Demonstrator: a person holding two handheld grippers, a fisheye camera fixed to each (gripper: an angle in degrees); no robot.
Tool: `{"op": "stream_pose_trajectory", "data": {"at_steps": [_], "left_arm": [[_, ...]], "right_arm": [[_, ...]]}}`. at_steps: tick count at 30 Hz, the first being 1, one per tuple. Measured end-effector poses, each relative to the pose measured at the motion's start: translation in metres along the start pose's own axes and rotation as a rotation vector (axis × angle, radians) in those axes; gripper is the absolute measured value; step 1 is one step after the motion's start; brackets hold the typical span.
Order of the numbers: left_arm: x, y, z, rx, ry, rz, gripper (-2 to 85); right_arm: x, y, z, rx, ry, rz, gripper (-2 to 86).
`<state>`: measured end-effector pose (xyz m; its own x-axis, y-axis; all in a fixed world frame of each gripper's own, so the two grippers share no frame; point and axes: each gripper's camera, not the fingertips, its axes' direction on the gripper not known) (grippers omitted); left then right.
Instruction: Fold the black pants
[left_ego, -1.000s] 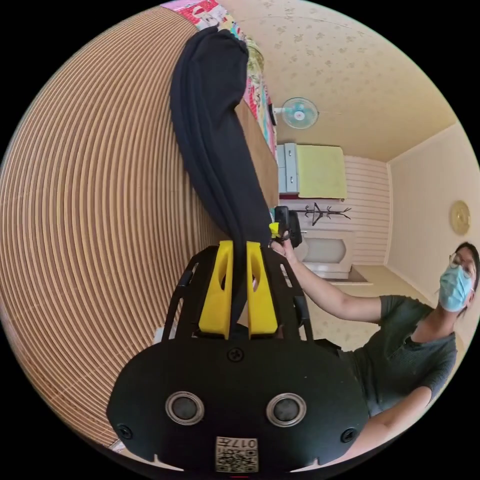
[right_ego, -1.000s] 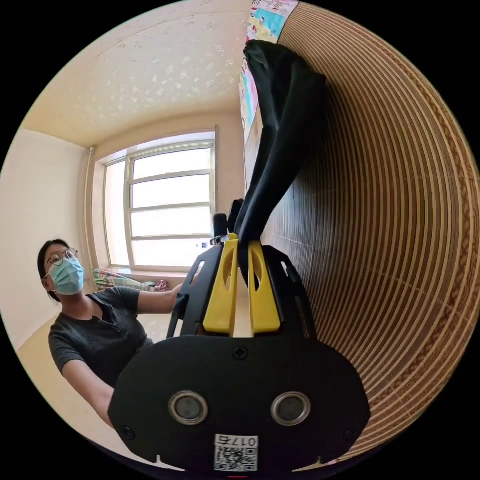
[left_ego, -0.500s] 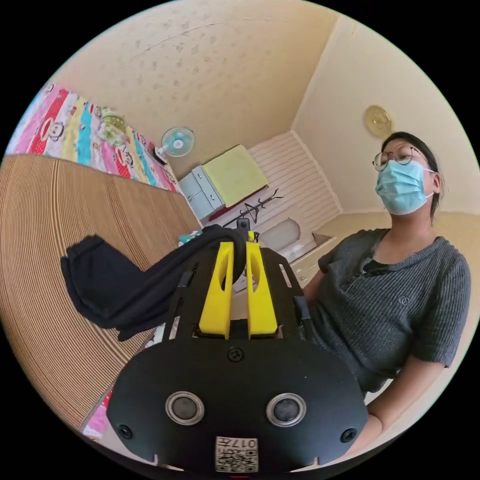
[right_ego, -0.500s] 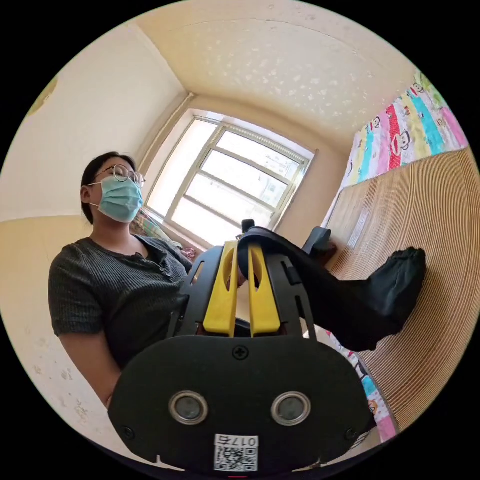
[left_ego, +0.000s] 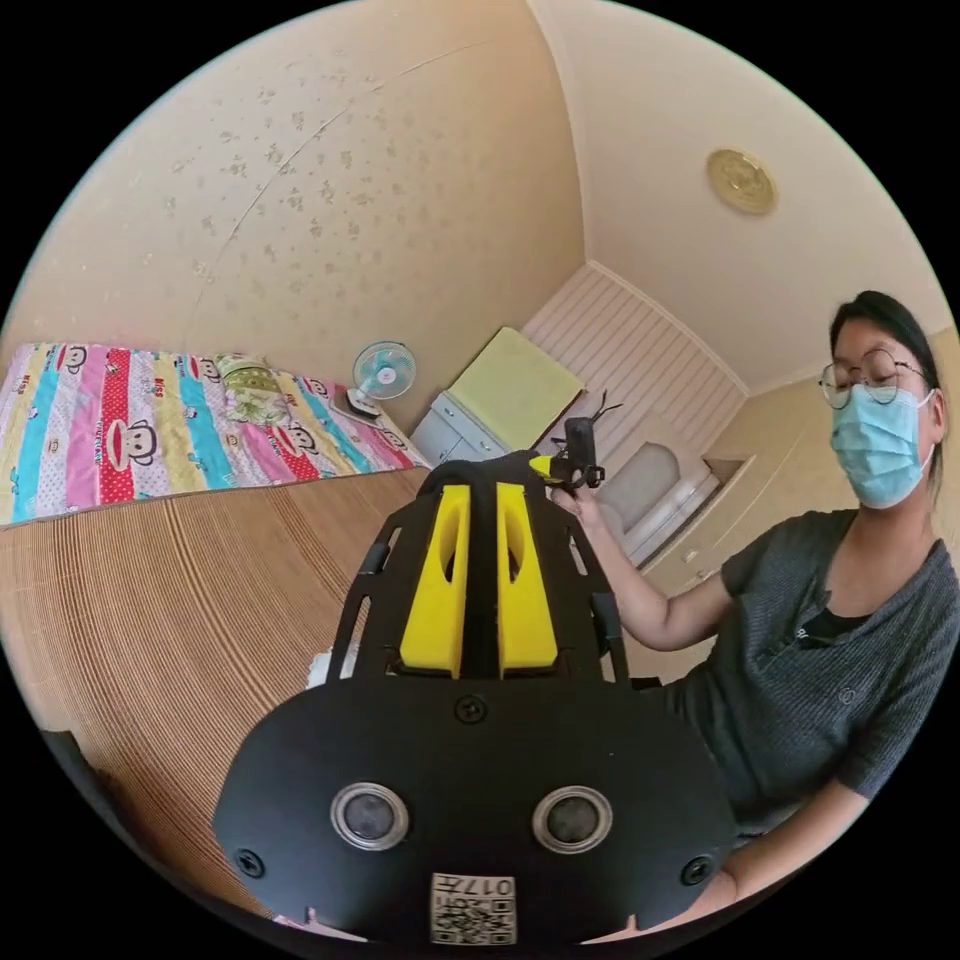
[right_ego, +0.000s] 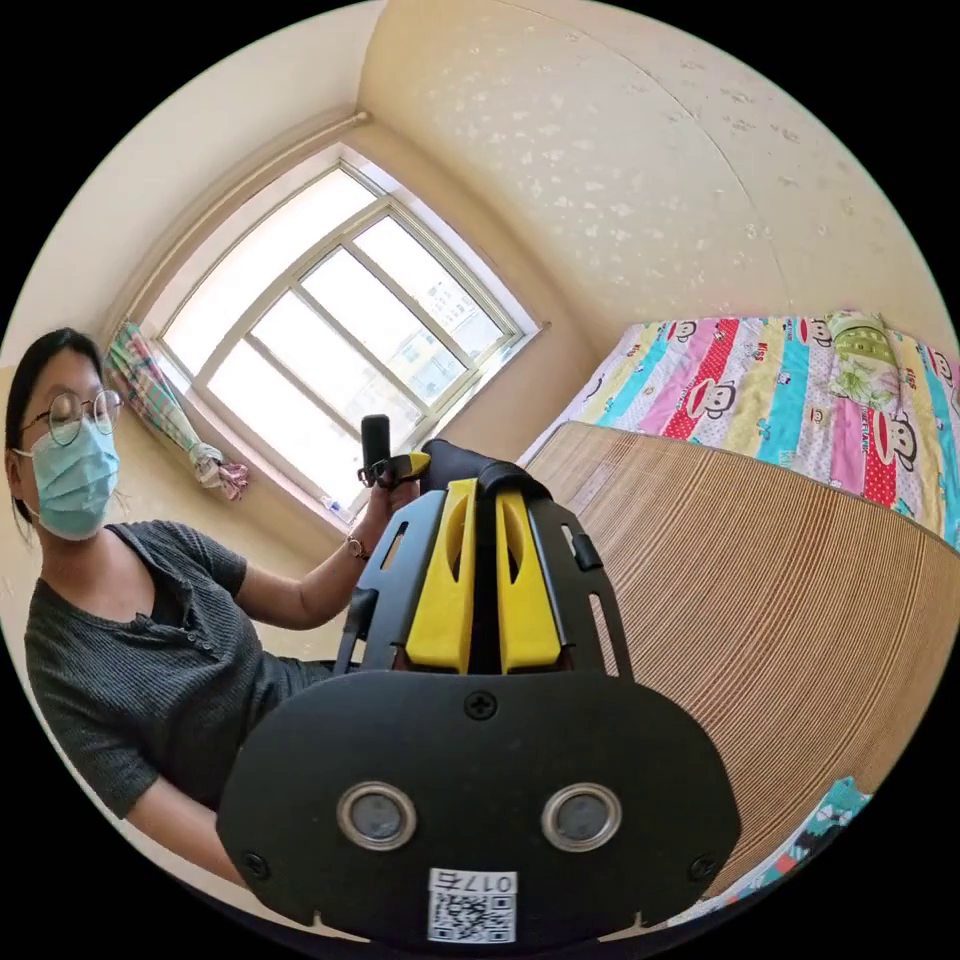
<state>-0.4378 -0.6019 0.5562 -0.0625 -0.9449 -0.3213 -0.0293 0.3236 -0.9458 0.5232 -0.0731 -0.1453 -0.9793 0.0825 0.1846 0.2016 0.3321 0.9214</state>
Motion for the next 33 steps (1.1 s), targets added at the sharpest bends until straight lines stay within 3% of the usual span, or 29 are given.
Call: {"op": "stream_pose_trajectory", "data": {"at_steps": [5,11,17,21,28,33], "left_arm": [[-0.09,0.015,0.051,-0.09,-0.105,-0.173,4.8],[-0.113,0.106,0.119,-0.365,-0.205,-0.302,4.9],[-0.142,0.251,0.182,-0.516,-0.185,-0.717,6.2],[-0.154,0.28,0.194,-0.462,-0.095,-0.847,7.5],[-0.219,0.228,0.176,-0.271,-0.274,-0.901,12.3],[-0.278,0.198,0.182,-0.143,-0.255,-0.933,17.5]], "right_arm": [[0.082,0.005,0.067,-0.077,0.027,0.123,1.1],[0.14,0.119,0.143,-0.266,0.099,0.291,1.1],[0.225,0.275,0.17,-0.321,0.189,0.779,1.4],[0.263,0.28,0.152,-0.241,0.092,0.827,2.8],[0.34,0.18,0.18,-0.362,0.08,0.655,12.9],[0.41,0.145,0.219,-0.441,0.018,0.654,17.6]]}}
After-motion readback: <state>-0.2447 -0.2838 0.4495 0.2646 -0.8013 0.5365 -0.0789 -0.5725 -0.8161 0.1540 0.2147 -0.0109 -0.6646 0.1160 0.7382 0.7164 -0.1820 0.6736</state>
